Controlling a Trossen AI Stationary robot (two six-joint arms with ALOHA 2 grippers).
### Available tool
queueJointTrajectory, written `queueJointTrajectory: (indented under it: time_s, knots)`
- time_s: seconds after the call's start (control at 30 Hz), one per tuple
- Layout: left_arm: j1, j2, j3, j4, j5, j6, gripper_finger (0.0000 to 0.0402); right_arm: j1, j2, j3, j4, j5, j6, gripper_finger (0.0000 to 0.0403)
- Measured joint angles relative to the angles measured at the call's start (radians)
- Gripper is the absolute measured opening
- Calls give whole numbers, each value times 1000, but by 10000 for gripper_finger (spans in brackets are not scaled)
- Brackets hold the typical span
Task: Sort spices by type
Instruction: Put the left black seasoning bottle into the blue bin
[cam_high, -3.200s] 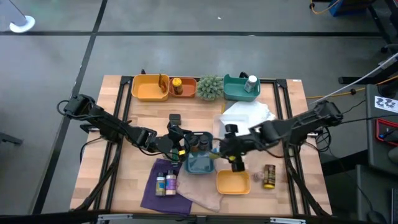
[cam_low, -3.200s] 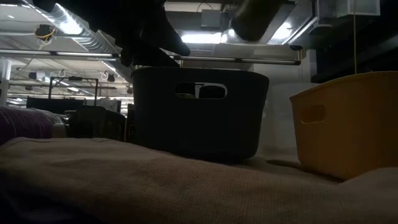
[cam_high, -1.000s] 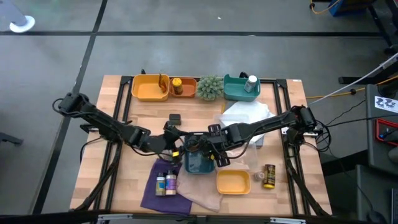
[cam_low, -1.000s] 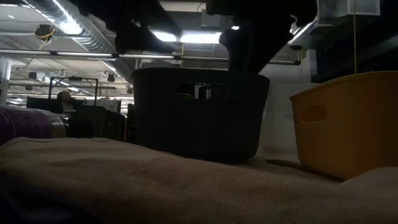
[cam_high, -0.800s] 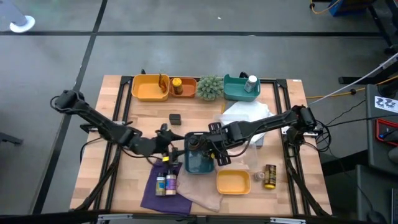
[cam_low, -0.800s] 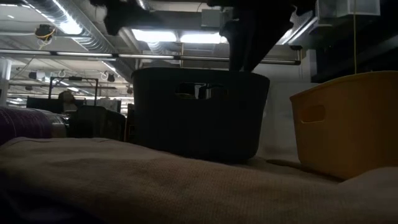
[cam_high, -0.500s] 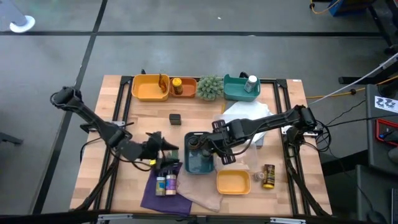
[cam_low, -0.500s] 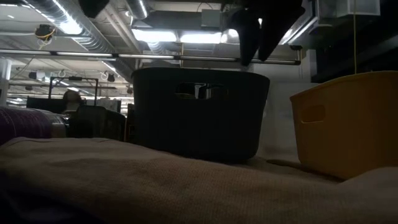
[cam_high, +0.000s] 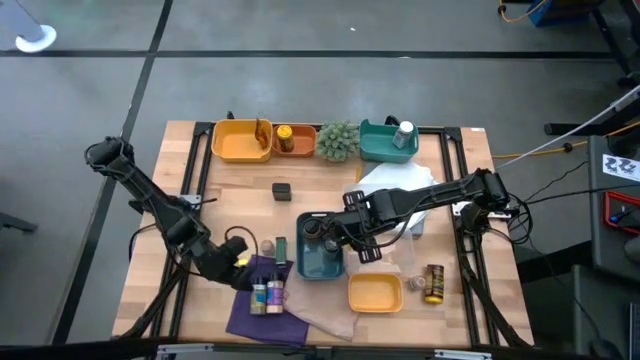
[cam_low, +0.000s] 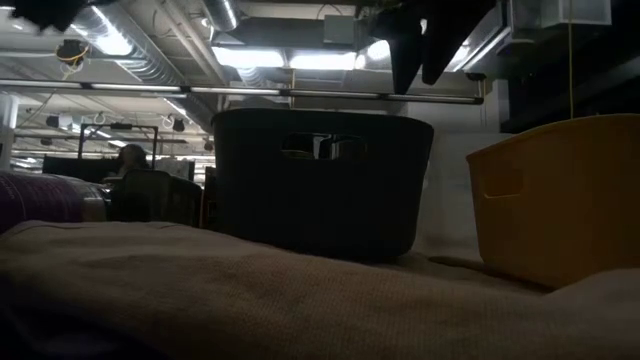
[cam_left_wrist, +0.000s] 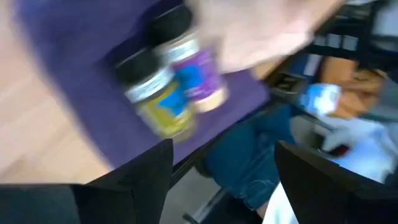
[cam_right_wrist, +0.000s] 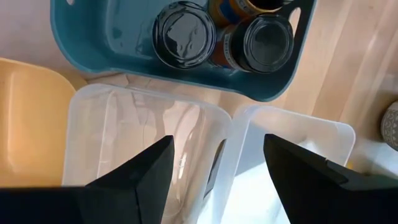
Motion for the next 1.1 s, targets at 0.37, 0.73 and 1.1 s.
queueJointTrajectory:
  time_s: [0.37,0.73,1.1]
  knots:
    - [-26,156,0,-31,11,-206,263,0,0,0,-46,3,0,248]
    - [-26,297,0,58,11,-206,263,0,0,0,-78,62,1,248]
    - [-21,377,0,124,-27,-188,263,0,-1,0,-78,62,3,248]
